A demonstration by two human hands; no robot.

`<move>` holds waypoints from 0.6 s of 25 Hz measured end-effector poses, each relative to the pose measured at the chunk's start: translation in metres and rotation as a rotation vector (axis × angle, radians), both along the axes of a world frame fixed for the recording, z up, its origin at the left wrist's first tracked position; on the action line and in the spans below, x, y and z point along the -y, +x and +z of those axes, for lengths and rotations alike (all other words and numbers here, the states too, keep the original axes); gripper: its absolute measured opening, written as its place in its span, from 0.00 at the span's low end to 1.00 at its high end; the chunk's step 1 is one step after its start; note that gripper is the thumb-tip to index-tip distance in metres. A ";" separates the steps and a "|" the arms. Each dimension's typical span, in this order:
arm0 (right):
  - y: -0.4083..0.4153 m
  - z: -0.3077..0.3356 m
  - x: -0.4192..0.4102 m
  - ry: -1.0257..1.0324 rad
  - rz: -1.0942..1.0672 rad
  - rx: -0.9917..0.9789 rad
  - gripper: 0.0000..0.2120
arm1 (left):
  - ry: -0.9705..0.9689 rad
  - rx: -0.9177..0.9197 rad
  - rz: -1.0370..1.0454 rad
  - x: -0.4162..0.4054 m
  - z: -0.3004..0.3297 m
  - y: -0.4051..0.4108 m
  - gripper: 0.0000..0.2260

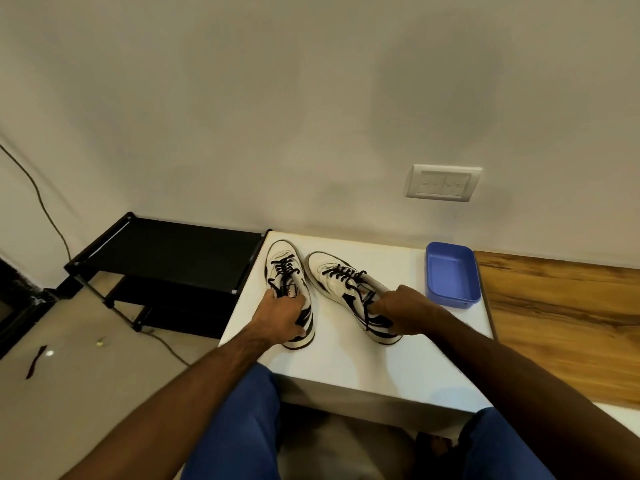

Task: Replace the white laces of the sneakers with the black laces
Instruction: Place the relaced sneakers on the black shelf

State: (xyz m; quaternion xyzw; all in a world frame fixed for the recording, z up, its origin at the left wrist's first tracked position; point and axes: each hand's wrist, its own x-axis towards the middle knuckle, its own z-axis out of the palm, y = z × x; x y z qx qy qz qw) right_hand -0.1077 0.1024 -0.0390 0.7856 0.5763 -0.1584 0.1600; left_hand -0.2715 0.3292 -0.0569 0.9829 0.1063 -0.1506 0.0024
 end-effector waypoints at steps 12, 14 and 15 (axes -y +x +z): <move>-0.125 0.065 -0.184 0.319 0.056 -0.152 0.21 | 0.142 0.040 0.068 -0.130 0.090 -0.135 0.22; -0.159 0.063 -0.222 0.330 0.138 -0.191 0.21 | 0.158 0.001 0.102 -0.154 0.094 -0.173 0.21; -0.179 0.059 -0.243 0.328 0.184 -0.211 0.22 | 0.168 -0.026 0.113 -0.167 0.094 -0.194 0.20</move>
